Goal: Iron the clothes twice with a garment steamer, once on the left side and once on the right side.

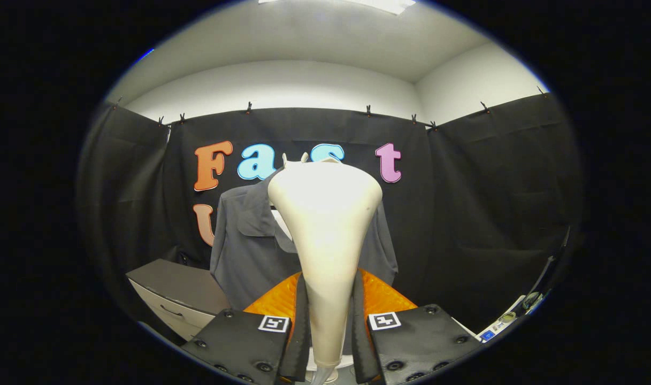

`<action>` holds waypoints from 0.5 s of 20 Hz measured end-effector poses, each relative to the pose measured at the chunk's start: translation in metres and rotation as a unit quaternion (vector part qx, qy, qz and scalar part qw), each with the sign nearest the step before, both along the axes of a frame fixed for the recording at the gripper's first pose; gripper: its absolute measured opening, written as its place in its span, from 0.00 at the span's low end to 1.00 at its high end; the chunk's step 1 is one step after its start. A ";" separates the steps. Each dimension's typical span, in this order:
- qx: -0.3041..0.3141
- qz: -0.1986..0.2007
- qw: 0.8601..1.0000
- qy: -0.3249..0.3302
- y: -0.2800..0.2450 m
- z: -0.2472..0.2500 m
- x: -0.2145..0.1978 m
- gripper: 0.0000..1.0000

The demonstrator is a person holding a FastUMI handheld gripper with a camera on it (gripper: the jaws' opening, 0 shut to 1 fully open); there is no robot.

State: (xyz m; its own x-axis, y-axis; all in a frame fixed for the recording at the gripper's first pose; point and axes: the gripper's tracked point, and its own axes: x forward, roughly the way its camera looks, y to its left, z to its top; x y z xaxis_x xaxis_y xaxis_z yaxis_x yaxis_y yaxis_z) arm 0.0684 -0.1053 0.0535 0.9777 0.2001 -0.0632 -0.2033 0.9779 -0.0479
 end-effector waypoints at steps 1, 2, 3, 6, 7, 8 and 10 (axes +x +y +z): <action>0.001 0.002 1.000 -0.003 0.002 0.005 -0.003 0.40; 0.000 0.005 1.000 -0.007 0.004 0.009 -0.005 0.40; -0.002 0.009 1.000 -0.013 0.007 0.013 -0.006 0.40; -0.003 0.011 1.000 -0.025 0.013 0.027 -0.008 0.40; -0.002 0.011 1.000 -0.029 0.014 0.030 -0.010 0.40; -0.001 0.010 0.999 -0.033 0.017 0.034 -0.010 0.40; -0.001 0.011 0.999 -0.038 0.021 0.037 -0.013 0.40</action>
